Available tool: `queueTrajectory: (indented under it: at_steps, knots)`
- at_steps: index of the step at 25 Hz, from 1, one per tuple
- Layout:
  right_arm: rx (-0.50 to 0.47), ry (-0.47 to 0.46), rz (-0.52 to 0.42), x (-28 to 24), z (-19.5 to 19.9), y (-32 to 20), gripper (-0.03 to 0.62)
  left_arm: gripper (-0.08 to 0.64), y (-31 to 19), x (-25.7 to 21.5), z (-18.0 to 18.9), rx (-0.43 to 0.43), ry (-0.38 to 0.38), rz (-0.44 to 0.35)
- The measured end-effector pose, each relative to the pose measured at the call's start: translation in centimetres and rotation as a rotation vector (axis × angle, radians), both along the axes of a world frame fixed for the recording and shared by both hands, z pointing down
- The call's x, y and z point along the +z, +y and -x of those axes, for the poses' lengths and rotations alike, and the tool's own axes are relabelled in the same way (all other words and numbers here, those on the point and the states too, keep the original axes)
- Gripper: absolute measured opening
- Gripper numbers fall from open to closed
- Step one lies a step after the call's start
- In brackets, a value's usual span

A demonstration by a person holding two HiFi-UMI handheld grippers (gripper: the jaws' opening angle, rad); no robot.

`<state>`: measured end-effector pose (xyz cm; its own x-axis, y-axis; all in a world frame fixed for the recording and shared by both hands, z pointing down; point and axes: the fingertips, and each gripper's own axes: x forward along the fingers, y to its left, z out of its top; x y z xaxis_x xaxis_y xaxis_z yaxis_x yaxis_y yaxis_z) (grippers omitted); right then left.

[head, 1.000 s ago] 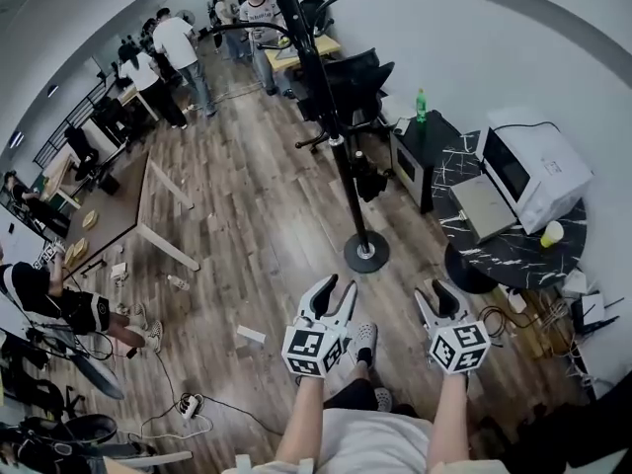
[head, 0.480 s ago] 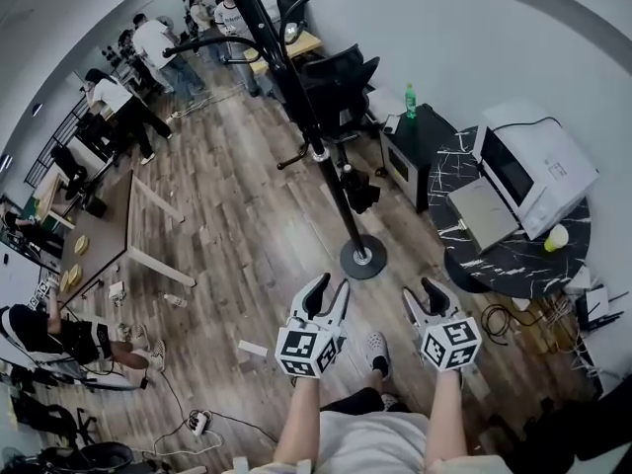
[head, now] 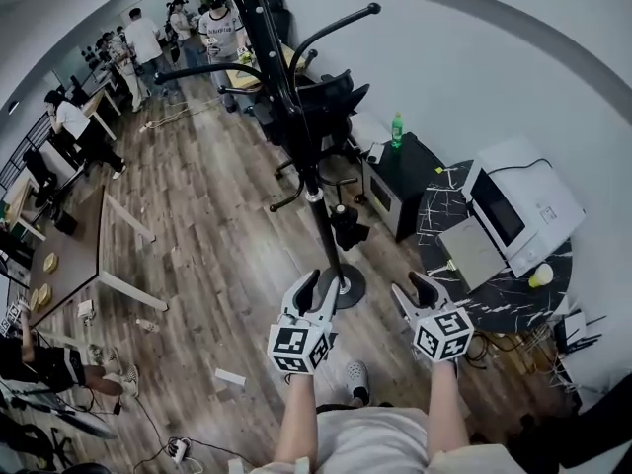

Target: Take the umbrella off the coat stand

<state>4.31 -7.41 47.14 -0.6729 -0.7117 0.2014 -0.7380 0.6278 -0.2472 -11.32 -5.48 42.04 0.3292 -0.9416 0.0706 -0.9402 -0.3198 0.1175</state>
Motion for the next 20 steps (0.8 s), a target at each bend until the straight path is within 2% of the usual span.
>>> queueTrajectory:
  at_steps: [7, 13, 20]
  knots:
    - [0.034, 0.016, -0.029, 0.0, 1.9, -4.8, 0.196, 0.15, -5.5, 1.5, 0.9, 0.065, 0.034, 0.012]
    - [0.02, 0.06, 0.018, 2.8, 2.5, -6.2, 0.206, 0.147, -8.3, 3.8, 1.7, 0.052, 0.051, 0.045]
    - [0.013, 0.044, 0.037, 3.6, 3.4, -9.3, 0.21, 0.147, -10.3, 4.4, 2.9, 0.028, 0.037, 0.059]
